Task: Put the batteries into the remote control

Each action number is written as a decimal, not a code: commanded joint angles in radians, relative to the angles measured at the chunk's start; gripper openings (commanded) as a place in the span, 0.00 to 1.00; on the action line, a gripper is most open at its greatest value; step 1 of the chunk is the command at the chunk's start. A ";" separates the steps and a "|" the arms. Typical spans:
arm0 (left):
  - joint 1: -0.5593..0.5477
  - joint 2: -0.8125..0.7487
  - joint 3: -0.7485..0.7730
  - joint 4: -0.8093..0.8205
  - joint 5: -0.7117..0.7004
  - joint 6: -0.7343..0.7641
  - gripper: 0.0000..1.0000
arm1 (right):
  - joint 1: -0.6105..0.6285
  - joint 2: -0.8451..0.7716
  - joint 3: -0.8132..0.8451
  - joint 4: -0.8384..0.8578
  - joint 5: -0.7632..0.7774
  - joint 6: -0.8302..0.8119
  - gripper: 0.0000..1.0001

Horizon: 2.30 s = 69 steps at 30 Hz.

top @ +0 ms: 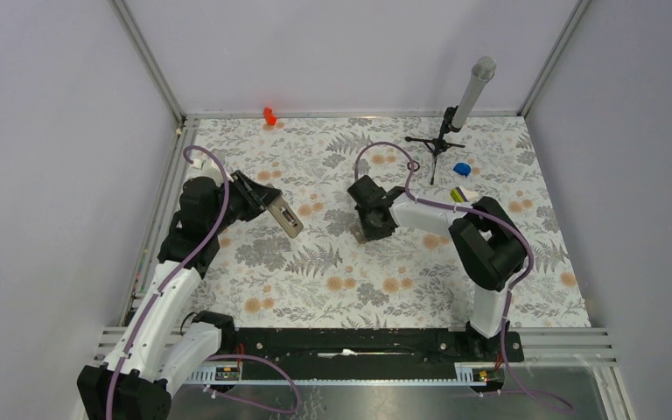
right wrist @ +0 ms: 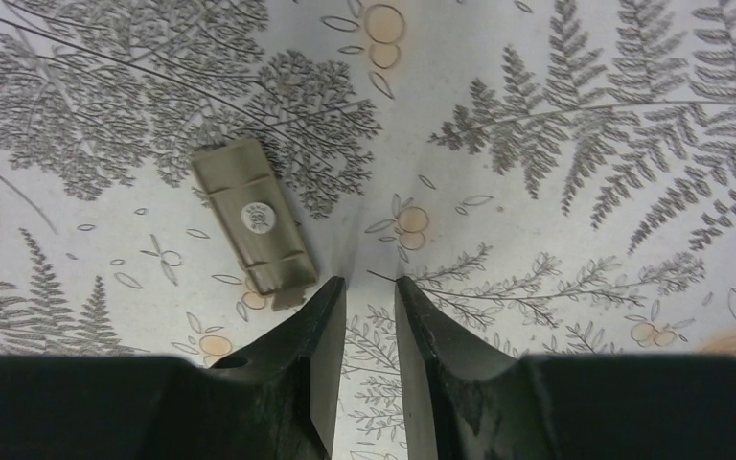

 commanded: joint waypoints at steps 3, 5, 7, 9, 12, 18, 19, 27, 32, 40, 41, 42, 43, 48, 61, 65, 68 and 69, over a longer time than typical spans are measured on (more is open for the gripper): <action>0.005 -0.026 0.021 0.049 -0.020 0.015 0.00 | 0.023 0.051 0.073 -0.054 -0.081 -0.086 0.32; 0.006 -0.024 0.021 0.048 -0.020 0.014 0.00 | 0.032 0.049 0.076 -0.045 -0.122 -0.106 0.31; 0.007 -0.020 0.020 0.051 -0.017 0.014 0.00 | 0.039 0.043 0.068 -0.012 -0.146 -0.115 0.32; 0.006 -0.019 0.023 0.053 -0.017 0.012 0.00 | 0.039 0.041 0.071 0.000 -0.178 -0.125 0.32; 0.006 -0.018 0.028 0.052 -0.021 0.015 0.00 | 0.038 0.018 0.050 0.052 -0.258 -0.147 0.34; 0.008 -0.028 0.039 0.037 -0.051 0.028 0.00 | 0.040 -0.061 0.004 0.090 -0.232 -0.191 0.39; 0.009 -0.033 0.039 0.035 -0.058 0.028 0.00 | 0.041 -0.080 -0.001 0.098 -0.230 -0.199 0.40; 0.014 -0.073 0.035 0.025 -0.110 0.019 0.00 | 0.050 -0.012 0.058 0.106 -0.275 -0.289 0.36; 0.014 -0.078 0.037 0.016 -0.113 0.020 0.00 | 0.057 0.033 0.102 0.076 -0.273 -0.318 0.36; 0.016 -0.074 0.034 0.015 -0.106 0.022 0.00 | 0.062 0.085 0.138 0.051 -0.239 -0.330 0.36; 0.017 -0.074 0.035 0.016 -0.104 0.022 0.00 | 0.063 0.086 0.137 0.053 -0.242 -0.331 0.36; 0.018 -0.073 0.034 0.015 -0.105 0.023 0.00 | 0.064 0.088 0.136 0.051 -0.248 -0.333 0.36; 0.018 -0.072 0.033 0.017 -0.105 0.023 0.00 | 0.064 0.090 0.135 0.052 -0.252 -0.337 0.35; 0.021 -0.068 0.030 0.021 -0.097 0.021 0.00 | 0.066 0.110 0.144 0.043 -0.244 -0.329 0.24; 0.026 -0.065 0.025 0.024 -0.088 0.020 0.00 | 0.077 0.120 0.151 0.002 -0.226 -0.319 0.28; 0.029 -0.065 0.023 0.023 -0.085 0.019 0.00 | 0.083 0.118 0.150 -0.010 -0.212 -0.323 0.28; 0.030 -0.063 0.022 0.026 -0.082 0.017 0.00 | 0.088 0.116 0.148 -0.015 -0.203 -0.326 0.25; 0.030 -0.063 0.022 0.027 -0.081 0.016 0.00 | 0.091 0.114 0.148 -0.017 -0.197 -0.326 0.24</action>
